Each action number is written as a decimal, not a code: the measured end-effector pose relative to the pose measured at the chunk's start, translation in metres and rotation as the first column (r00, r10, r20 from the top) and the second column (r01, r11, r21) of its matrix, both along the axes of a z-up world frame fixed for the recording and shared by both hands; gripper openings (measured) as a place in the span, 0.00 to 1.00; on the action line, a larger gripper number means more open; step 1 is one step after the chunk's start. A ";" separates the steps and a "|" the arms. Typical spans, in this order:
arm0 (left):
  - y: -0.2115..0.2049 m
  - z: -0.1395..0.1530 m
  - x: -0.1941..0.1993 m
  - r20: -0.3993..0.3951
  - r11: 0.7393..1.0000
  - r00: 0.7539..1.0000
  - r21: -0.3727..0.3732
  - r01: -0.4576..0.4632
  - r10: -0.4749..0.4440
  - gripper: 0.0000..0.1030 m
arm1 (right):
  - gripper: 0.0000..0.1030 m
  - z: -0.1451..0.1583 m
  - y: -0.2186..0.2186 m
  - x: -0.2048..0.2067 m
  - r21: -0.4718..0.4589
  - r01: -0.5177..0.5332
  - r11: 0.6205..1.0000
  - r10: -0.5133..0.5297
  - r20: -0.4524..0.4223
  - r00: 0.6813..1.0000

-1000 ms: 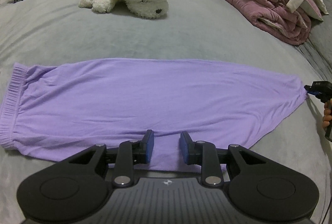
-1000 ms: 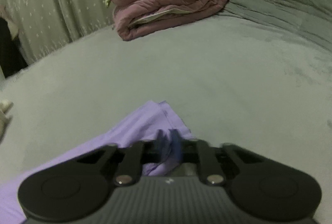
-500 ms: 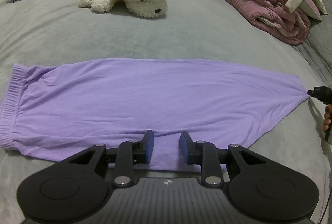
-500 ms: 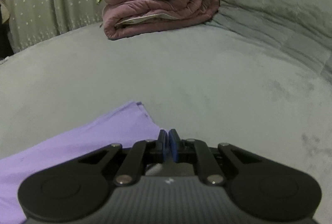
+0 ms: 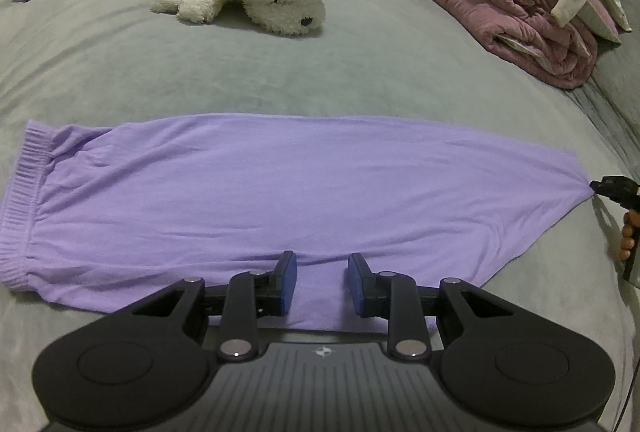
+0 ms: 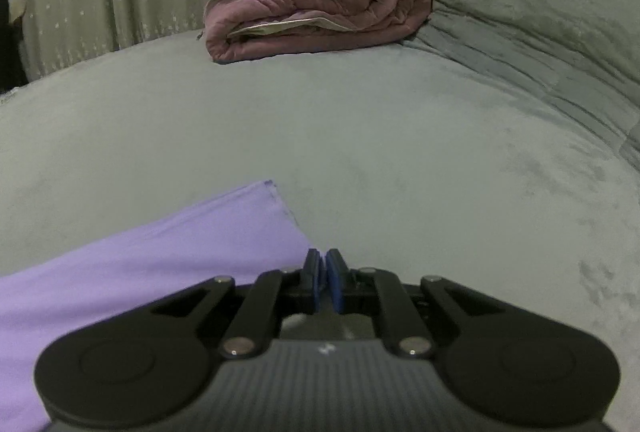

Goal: Fold clothes

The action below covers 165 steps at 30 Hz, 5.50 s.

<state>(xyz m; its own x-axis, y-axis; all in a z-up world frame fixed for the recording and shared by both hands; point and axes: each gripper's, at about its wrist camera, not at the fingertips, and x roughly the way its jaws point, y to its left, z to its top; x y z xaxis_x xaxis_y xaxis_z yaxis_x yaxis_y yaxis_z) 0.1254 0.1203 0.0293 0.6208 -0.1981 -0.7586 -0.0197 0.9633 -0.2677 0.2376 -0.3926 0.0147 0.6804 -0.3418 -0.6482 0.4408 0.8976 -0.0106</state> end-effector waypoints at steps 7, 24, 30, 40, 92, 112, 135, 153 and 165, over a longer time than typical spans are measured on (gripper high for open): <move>0.008 0.004 0.001 0.001 0.999 1.000 -0.029 -0.018 0.018 0.25 | 0.26 0.017 0.007 -0.006 -0.029 0.042 0.999 -0.041 0.045 0.998; 0.012 0.007 0.000 -0.011 0.999 1.000 -0.048 -0.016 0.016 0.26 | 0.35 0.025 0.210 0.029 -0.062 -0.621 0.782 0.617 -0.072 0.784; 0.016 0.005 0.002 -0.035 0.998 0.999 -0.053 -0.025 0.023 0.26 | 0.38 0.018 0.255 0.028 -0.098 -0.769 0.632 0.754 -0.151 0.639; 0.015 0.005 0.002 -0.044 0.999 0.999 -0.035 -0.017 0.016 0.26 | 0.04 0.014 0.288 0.023 -0.189 -0.855 0.482 0.814 -0.265 0.517; 0.019 0.007 0.003 -0.059 0.999 0.998 -0.023 -0.024 0.023 0.26 | 0.19 -0.019 0.345 0.030 -0.472 -0.807 0.354 0.765 -0.350 0.540; 0.030 0.008 0.003 -0.067 0.997 0.996 -0.050 -0.067 0.063 0.26 | 0.35 0.032 0.344 -0.164 -0.100 -0.930 0.352 0.920 -0.144 0.364; 0.037 0.006 0.005 -0.077 0.997 0.995 -0.052 -0.064 0.060 0.26 | 0.09 0.007 0.399 -0.138 -0.247 -0.955 0.162 0.930 -0.284 0.232; 0.037 0.007 0.004 -0.080 0.997 0.995 -0.042 -0.058 0.054 0.26 | 0.05 0.024 0.384 -0.154 -0.133 -0.966 0.223 0.947 -0.204 0.247; 0.025 0.017 -0.004 -0.020 1.000 1.000 -0.026 -0.004 0.004 0.31 | 0.06 0.012 0.391 -0.160 -0.184 -0.955 0.231 0.939 -0.215 0.269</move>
<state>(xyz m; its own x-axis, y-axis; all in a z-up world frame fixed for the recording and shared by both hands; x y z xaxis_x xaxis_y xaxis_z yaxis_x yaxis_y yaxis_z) 0.1213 0.1453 0.0459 0.6067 -0.2152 -0.7652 -0.0292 0.9560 -0.2919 0.0776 -0.0015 0.0267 0.5894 0.3946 -0.7049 -0.7377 0.6186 -0.2704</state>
